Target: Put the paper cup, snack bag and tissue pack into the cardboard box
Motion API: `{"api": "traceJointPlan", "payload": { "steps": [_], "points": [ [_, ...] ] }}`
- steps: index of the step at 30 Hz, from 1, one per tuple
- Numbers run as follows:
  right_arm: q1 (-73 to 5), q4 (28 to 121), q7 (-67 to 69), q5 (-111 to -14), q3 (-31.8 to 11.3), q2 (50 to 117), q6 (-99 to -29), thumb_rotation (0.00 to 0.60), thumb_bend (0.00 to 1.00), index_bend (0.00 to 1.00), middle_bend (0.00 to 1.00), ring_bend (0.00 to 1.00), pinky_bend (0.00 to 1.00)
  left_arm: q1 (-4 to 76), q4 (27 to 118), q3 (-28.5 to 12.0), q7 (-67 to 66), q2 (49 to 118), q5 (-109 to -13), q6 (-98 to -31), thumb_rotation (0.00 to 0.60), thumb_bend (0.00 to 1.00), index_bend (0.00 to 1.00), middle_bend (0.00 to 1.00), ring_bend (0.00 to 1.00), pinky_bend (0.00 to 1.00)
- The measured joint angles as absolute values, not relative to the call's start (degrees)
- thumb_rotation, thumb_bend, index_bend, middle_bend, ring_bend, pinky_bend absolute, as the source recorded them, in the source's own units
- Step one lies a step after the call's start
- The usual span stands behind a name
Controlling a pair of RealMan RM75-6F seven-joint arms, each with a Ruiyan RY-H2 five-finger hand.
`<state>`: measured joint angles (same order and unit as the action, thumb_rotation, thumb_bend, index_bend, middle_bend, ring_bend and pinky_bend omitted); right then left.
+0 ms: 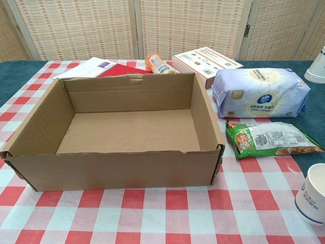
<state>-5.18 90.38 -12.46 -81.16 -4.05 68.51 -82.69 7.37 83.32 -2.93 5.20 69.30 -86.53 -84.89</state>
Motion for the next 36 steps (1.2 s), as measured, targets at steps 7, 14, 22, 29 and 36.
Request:
{"api": "traceJointPlan", "payload": {
  "steps": [7, 14, 22, 29, 36],
  "points": [
    [-5.1, 90.6, -12.4, -81.5, -3.9, 68.4, -82.8, 0.600, 0.00, 0.00, 0.00, 0.00, 0.00, 7.3, 83.5, -2.9, 5.2, 69.2, -86.8, -85.3, 0.600, 0.29, 0.04, 0.04, 0.00, 0.27],
    [-5.2, 89.8, -12.2, -83.7, -3.7, 68.8, -83.9, 0.600, 0.00, 0.03, 0.00, 0.00, 0.00, 7.3, 83.5, -3.0, 5.5, 69.1, -86.6, -85.2, 0.600, 0.29, 0.04, 0.04, 0.00, 0.27],
    [-4.7, 90.2, -9.1, -85.7, -2.9, 68.1, -85.0, 0.600, 0.00, 0.04, 0.00, 0.00, 0.00, 7.5, 83.2, -2.9, 5.3, 69.3, -86.7, -84.6, 0.600, 0.29, 0.04, 0.04, 0.00, 0.27],
    [-5.1, 91.7, -9.0, -87.3, -1.9, 66.7, -83.5, 0.600, 0.00, 0.06, 0.00, 0.00, 0.00, 7.6, 84.0, -2.7, 4.7, 69.1, -86.6, -84.3, 0.600, 0.29, 0.04, 0.04, 0.00, 0.27],
    [-7.6, 92.3, -9.6, -92.0, -2.1, 65.5, -83.1, 0.600, 0.00, 0.10, 0.03, 0.00, 0.00, 7.5, 84.4, -2.5, 5.0, 68.8, -87.0, -84.5, 0.600, 0.29, 0.04, 0.04, 0.00, 0.27]
  ]
}}
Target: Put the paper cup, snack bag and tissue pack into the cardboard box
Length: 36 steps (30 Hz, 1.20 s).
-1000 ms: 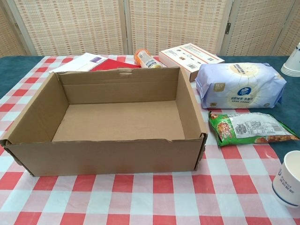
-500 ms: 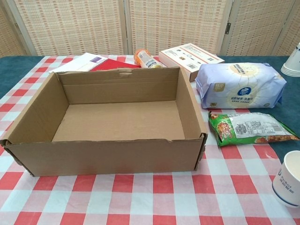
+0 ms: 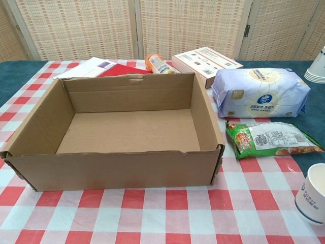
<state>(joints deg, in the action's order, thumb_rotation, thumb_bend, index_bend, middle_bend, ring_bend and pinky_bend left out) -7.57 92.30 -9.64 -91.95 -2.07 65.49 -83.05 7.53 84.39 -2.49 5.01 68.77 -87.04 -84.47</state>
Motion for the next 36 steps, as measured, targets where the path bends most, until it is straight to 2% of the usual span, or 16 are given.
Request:
{"api": "traceJointPlan", "payload": {
  "steps": [7, 20, 26, 36],
  "points": [
    [-9.1, 99.1, -12.1, -94.1, -1.8, 63.0, -81.6, 0.600, 0.00, 0.10, 0.04, 0.00, 0.06, 7.5, 84.6, -2.1, 5.1, 68.7, -87.7, -84.6, 0.600, 0.29, 0.04, 0.04, 0.00, 0.27],
    [-12.5, 119.0, -18.1, -90.4, 3.3, 49.8, -66.6, 0.600, 0.00, 0.04, 0.03, 0.00, 0.08, 7.7, 84.5, -2.2, 6.0, 68.4, -87.3, -84.1, 0.600, 0.29, 0.04, 0.04, 0.00, 0.27],
    [-13.4, 120.2, -20.0, -89.1, 5.0, 49.5, -63.0, 0.600, 0.00, 0.04, 0.03, 0.00, 0.08, 7.6, 84.6, -2.2, 5.9, 68.4, -87.4, -84.4, 0.600, 0.29, 0.05, 0.04, 0.00, 0.27],
    [-14.3, 116.6, -20.9, -87.5, 5.6, 54.5, -60.5, 0.600, 0.00, 0.04, 0.03, 0.00, 0.08, 7.6, 84.6, -2.3, 6.5, 68.1, -87.3, -84.5, 0.600, 0.29, 0.04, 0.04, 0.00, 0.27]
  ]
}}
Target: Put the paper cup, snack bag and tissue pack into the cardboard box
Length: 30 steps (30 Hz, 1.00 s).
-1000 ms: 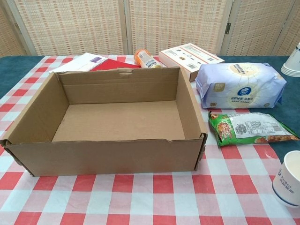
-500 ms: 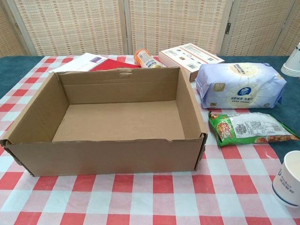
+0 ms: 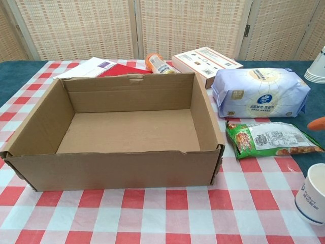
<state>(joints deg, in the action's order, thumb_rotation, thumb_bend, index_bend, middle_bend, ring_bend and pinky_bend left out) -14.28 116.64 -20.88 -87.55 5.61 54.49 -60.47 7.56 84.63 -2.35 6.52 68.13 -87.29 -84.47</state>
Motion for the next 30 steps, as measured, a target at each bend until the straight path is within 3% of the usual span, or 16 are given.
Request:
{"api": "traceJointPlan", "payload": {
  "steps": [18, 30],
  "points": [
    [-15.9, 111.8, -21.5, -85.6, 5.4, 60.7, -58.5, 0.600, 0.00, 0.09, 0.03, 0.00, 0.10, 7.3, 85.1, -2.5, 7.4, 67.5, -87.3, -85.1, 0.600, 0.30, 0.05, 0.04, 0.00, 0.27],
    [-16.5, 110.3, -23.5, -83.3, 5.1, 63.2, -58.7, 0.600, 0.00, 0.18, 0.08, 0.01, 0.26, 7.3, 84.9, -2.5, 7.8, 67.5, -87.2, -84.8, 0.600, 0.29, 0.04, 0.04, 0.00, 0.27]
  ]
}}
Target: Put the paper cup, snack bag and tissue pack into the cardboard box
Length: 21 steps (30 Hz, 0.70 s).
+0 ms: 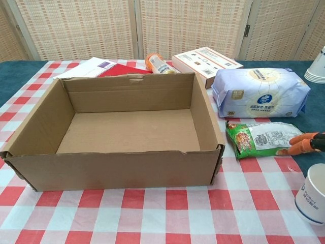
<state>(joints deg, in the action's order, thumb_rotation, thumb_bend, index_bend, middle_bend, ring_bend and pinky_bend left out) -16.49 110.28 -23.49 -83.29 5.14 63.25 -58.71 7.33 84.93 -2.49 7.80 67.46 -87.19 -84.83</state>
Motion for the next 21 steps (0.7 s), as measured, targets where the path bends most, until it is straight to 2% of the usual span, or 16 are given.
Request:
{"api": "traceJointPlan", "payload": {
  "steps": [15, 21],
  "points": [
    [-17.0, 108.1, -22.3, -82.6, 4.8, 65.7, -59.5, 0.600, 0.00, 0.30, 0.15, 0.08, 0.33, 7.5, 84.9, -2.4, 7.8, 67.5, -87.0, -84.3, 0.600, 0.30, 0.05, 0.04, 0.00, 0.27],
    [-17.1, 107.1, -22.1, -82.6, 4.9, 66.7, -59.7, 0.600, 0.02, 0.35, 0.21, 0.15, 0.39, 7.5, 84.8, -2.5, 7.9, 67.5, -86.9, -84.3, 0.600, 0.30, 0.05, 0.04, 0.00, 0.27]
  ]
}}
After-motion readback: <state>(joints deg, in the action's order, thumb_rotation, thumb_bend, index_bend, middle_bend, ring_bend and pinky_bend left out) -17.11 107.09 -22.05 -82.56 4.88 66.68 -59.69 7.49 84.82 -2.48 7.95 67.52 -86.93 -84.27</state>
